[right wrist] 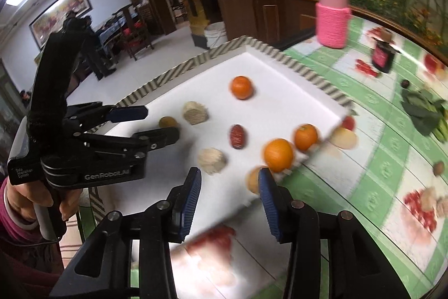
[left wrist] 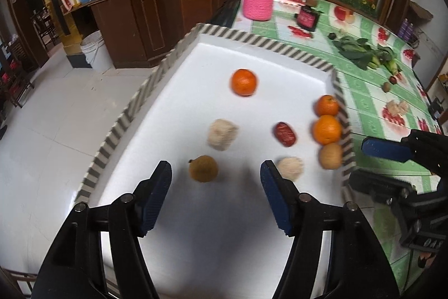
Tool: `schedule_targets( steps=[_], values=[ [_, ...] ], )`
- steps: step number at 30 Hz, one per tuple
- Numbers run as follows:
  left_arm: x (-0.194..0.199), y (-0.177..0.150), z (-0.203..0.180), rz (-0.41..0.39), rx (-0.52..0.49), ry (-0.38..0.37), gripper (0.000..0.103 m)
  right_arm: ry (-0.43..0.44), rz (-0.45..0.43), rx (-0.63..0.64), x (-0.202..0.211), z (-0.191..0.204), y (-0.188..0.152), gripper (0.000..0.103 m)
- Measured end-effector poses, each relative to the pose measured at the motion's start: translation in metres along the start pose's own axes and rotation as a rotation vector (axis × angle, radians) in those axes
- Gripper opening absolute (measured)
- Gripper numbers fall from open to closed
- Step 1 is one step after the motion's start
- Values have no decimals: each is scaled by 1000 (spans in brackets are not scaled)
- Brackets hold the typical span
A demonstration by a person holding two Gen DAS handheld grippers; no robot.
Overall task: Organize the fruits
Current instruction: 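Withdraw both grippers from the tray toward the remaining items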
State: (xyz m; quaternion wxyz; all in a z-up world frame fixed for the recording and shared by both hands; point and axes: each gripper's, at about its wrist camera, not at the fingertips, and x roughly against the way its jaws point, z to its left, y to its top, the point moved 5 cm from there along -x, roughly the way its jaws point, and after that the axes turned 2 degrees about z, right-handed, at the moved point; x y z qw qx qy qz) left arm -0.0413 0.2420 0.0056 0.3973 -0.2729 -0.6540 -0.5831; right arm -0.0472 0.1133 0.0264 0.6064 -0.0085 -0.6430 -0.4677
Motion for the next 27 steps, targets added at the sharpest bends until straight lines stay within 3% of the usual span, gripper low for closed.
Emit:
schedule_targets(
  steps=[16, 22, 27],
  values=[
    [5, 7, -109, 11, -150, -155, 65, -144, -28, -213, 64, -99, -69, 53],
    [8, 9, -151, 12, -207, -218, 65, -267, -64, -287, 120, -150, -103, 54],
    [5, 8, -184, 34, -252, -264, 65, -411, -48, -370, 164, -198, -149, 65]
  ],
)
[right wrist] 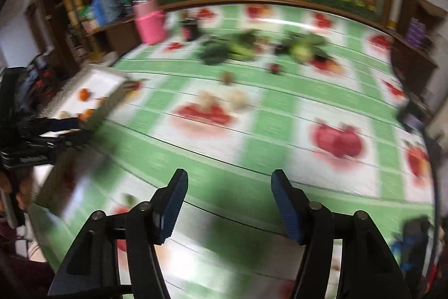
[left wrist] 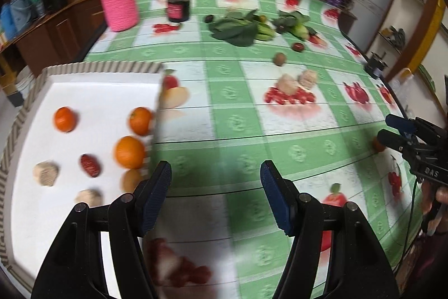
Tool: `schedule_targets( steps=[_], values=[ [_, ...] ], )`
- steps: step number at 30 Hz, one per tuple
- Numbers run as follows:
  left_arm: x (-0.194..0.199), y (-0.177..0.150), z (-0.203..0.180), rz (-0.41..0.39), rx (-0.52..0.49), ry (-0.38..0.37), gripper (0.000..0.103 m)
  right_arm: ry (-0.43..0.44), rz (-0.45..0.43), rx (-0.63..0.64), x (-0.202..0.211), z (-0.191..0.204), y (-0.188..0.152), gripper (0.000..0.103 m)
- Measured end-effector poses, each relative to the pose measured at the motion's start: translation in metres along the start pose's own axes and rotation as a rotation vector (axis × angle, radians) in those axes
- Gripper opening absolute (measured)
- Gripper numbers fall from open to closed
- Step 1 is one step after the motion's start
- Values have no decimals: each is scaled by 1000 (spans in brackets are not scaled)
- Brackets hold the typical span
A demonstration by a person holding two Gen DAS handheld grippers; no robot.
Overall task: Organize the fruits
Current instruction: 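Withdraw both grippers from the tray toward the remaining items, then grasp an orange with the right gripper while the left gripper grasps a beige cube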
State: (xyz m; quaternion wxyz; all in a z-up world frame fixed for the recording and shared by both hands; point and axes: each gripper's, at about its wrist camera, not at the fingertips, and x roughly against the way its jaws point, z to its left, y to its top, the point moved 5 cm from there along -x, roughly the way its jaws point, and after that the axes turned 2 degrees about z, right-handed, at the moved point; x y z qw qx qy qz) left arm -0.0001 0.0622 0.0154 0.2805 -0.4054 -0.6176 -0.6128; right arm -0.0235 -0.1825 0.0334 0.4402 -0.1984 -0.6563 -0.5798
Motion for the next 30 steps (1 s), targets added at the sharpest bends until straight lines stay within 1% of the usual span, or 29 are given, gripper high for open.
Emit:
schedule_targets(
  steps=[2, 5, 9, 12, 13, 14, 15, 16, 18, 22, 30],
  values=[
    [-3, 3, -10, 3, -19, -8, 65, -42, 22, -30, 1, -25, -12, 65],
    [-7, 8, -24, 7, -41, -19, 65, -69, 51, -58, -1, -47, -27, 65],
    [-15, 14, -38, 20, -67, -28, 65, -65, 58, -72, -5, -58, -35, 65],
    [-21, 18, -46, 30, -74, -32, 65, -68, 64, -59, -13, -59, -36, 64],
    [-24, 20, -48, 35, -76, -37, 65, -72, 79, -47, -18, -58, -37, 61],
    [-25, 21, -50, 38, -77, -40, 65, -73, 92, -34, -22, -57, -38, 46],
    [-28, 22, -52, 42, -79, -43, 65, -70, 109, -17, -27, -55, -40, 36],
    [-30, 24, -54, 48, -79, -46, 65, -67, 113, -10, -31, -54, -42, 31],
    [-36, 30, -56, 57, -79, -49, 65, -67, 96, -11, -32, -53, -41, 31],
    [-49, 45, -63, 59, -89, -40, 65, -17, 57, -34, -29, -51, -29, 31],
    [-81, 71, -77, 90, -111, -46, 65, 56, 28, -24, -39, -32, -3, 31]
  ],
)
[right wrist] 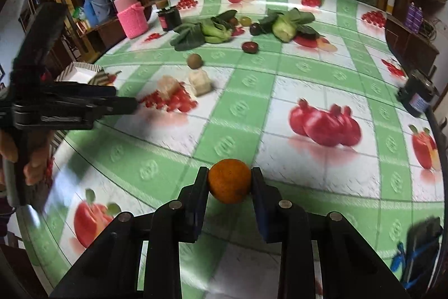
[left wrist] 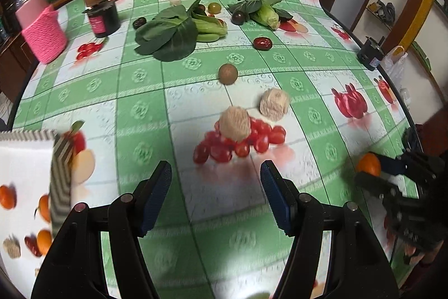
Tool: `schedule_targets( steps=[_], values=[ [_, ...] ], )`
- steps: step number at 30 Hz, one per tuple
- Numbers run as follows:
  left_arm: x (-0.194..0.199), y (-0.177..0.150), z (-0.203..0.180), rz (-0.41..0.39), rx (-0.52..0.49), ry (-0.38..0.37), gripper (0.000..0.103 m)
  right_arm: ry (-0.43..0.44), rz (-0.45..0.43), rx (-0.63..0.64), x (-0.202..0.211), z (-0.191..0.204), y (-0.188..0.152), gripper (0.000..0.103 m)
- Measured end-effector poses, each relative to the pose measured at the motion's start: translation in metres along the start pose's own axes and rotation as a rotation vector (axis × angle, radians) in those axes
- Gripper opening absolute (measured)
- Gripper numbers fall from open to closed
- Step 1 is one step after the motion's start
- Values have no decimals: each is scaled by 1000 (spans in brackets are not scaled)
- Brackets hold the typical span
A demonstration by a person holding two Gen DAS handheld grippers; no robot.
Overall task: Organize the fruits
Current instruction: 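Grasp an orange with the right gripper while the left gripper grasps a beige cube, then carry the orange and beige cube into the white tray and open both grippers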
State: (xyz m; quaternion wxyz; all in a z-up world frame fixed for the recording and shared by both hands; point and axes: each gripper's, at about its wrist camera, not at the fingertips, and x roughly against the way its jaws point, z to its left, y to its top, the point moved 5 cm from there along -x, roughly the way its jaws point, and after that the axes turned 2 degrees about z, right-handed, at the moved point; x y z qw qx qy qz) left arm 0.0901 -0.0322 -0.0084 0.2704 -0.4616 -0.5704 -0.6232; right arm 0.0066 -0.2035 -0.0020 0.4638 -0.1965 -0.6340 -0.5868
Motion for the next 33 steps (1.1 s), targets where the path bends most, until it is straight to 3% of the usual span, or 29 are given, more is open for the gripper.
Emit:
schedule_targets(
  steps=[12, 14, 15, 17, 25, 33],
  values=[
    [-38, 26, -16, 20, -45, 9, 65, 67, -24, -23, -9, 0, 16, 31],
    [-38, 28, -16, 6, -54, 27, 52, 74, -25, -25, -10, 0, 16, 31],
    [-37, 29, -15, -3, -56, 31, 36, 75, -24, -24, -11, 0, 15, 31],
    [-35, 29, -12, -2, -46, 14, 24, 77, -19, -19, -12, 2, 15, 31],
    [-13, 8, -3, -31, -23, 32, 23, 97, -24, 10, -6, 22, 13, 31],
    [17, -35, 10, -52, 23, 48, 23, 144, -20, 41, -6, 60, 8, 31]
  ],
)
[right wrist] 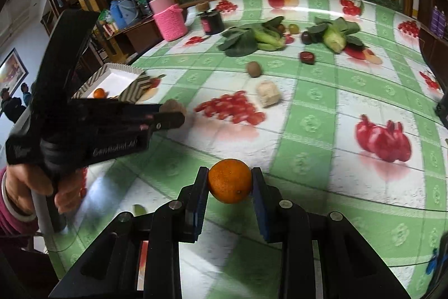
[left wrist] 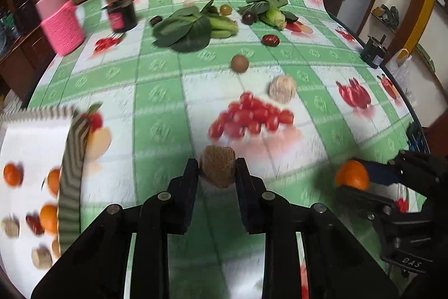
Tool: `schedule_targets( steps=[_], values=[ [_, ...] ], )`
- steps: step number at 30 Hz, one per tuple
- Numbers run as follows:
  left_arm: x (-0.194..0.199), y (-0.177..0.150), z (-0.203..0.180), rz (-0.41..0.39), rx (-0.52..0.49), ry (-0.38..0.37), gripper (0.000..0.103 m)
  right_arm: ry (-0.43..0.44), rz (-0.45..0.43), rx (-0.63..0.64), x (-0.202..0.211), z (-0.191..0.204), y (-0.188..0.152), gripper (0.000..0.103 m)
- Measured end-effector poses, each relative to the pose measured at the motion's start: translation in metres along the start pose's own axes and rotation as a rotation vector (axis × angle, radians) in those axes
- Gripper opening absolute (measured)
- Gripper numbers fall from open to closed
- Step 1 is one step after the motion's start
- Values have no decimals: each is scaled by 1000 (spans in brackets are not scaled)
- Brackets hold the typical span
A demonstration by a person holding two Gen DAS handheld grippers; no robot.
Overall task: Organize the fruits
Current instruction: 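Carry the orange and beige cube into the white tray and open both grippers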
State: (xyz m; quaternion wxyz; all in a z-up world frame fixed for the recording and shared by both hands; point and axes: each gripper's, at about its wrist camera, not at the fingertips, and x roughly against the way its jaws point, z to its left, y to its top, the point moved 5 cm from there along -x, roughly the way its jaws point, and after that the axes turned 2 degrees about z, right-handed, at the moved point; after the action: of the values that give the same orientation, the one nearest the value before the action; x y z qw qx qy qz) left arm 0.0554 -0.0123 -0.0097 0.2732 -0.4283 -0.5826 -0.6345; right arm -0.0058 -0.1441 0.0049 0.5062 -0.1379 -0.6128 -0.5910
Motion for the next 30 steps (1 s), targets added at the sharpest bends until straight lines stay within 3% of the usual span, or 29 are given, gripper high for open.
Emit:
schedule_targets(
  steps=[11, 30],
  values=[
    [42, -40, 34, -57, 71, 51, 24, 31, 13, 89, -8, 61, 1, 31],
    [100, -84, 143, -121, 231, 202, 24, 124, 15, 262, -32, 168, 33, 30]
  ],
)
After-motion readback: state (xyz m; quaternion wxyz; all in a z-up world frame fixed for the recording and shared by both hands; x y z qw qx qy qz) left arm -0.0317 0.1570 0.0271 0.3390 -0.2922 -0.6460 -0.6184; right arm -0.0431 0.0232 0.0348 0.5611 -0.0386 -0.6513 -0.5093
